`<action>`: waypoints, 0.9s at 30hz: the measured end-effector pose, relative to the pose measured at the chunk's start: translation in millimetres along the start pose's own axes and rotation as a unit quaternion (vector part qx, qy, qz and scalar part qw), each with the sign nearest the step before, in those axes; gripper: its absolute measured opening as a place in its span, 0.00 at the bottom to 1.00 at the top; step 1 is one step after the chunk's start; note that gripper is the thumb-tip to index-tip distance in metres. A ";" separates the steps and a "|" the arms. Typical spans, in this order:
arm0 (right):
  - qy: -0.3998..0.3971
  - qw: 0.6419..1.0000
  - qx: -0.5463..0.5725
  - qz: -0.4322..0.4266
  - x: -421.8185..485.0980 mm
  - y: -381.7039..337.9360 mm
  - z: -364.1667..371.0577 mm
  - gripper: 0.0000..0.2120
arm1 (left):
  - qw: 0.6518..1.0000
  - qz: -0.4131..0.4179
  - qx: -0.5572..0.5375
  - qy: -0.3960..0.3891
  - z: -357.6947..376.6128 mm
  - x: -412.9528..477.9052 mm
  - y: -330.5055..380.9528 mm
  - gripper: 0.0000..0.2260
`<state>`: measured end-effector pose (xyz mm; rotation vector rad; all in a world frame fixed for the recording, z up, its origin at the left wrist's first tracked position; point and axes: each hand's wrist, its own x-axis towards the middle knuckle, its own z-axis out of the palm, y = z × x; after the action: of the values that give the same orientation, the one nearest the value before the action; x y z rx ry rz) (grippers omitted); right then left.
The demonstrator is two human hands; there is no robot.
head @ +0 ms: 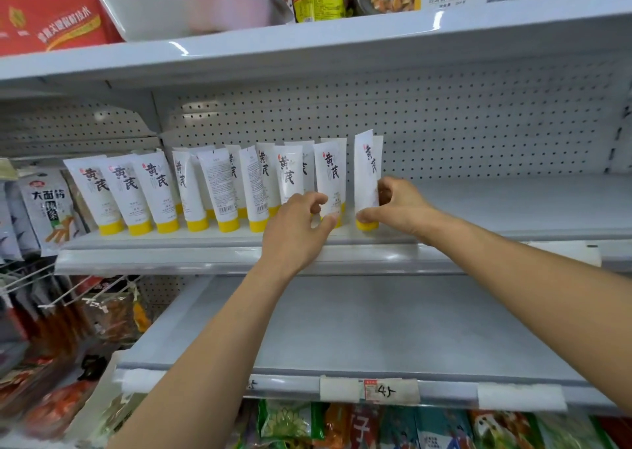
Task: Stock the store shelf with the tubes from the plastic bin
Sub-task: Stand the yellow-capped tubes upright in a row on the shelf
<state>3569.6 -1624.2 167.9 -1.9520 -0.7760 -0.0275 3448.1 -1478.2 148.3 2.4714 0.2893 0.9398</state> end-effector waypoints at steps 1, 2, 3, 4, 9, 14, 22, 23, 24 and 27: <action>0.007 1.000 -0.011 0.006 2.4 3.0 0.8 0.21 | 1.000 0.010 0.027 0.000 0.3 -0.5 -2.5 0.16; 0.013 1.000 -0.024 0.012 4.6 5.5 1.4 0.20 | 0.999 0.018 0.050 0.000 0.4 -0.6 -4.5 0.16; 0.018 0.999 -0.038 0.017 5.9 7.3 1.7 0.19 | 0.997 0.025 0.067 -0.001 0.5 -0.2 -6.3 0.16; 0.022 0.998 -0.049 0.022 7.4 9.1 1.9 0.18 | 0.996 0.030 0.079 -0.003 0.2 0.2 -7.3 0.16; 0.031 0.997 -0.062 0.036 13.5 15.5 4.5 0.16 | 0.995 0.036 0.096 -0.013 -1.3 2.6 -11.7 0.15; 0.022 0.997 -0.071 0.034 16.7 12.9 7.6 0.16 | 0.995 0.033 0.089 -0.025 2.4 4.8 -15.4 0.15; 0.060 0.994 -0.082 0.051 -6.3 2.7 5.9 0.23 | 0.996 0.034 0.081 -0.025 6.2 -6.6 -16.6 0.15; 0.083 0.993 -0.073 0.039 -13.9 2.0 5.0 0.24 | 0.997 0.030 0.068 -0.018 5.8 -11.7 -16.0 0.14; 0.098 0.993 -0.066 0.020 -23.0 2.0 4.3 0.24 | 0.998 0.027 0.053 -0.009 5.7 -17.9 -15.3 0.14; 0.098 0.990 -0.088 -0.056 -53.5 3.4 5.3 0.20 | 0.999 0.026 0.007 0.026 5.4 -41.3 -11.4 0.12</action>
<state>3527.3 -1648.0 144.5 -2.0325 -0.7732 -0.3611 3420.8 -1484.9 115.6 2.4805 0.2524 1.0287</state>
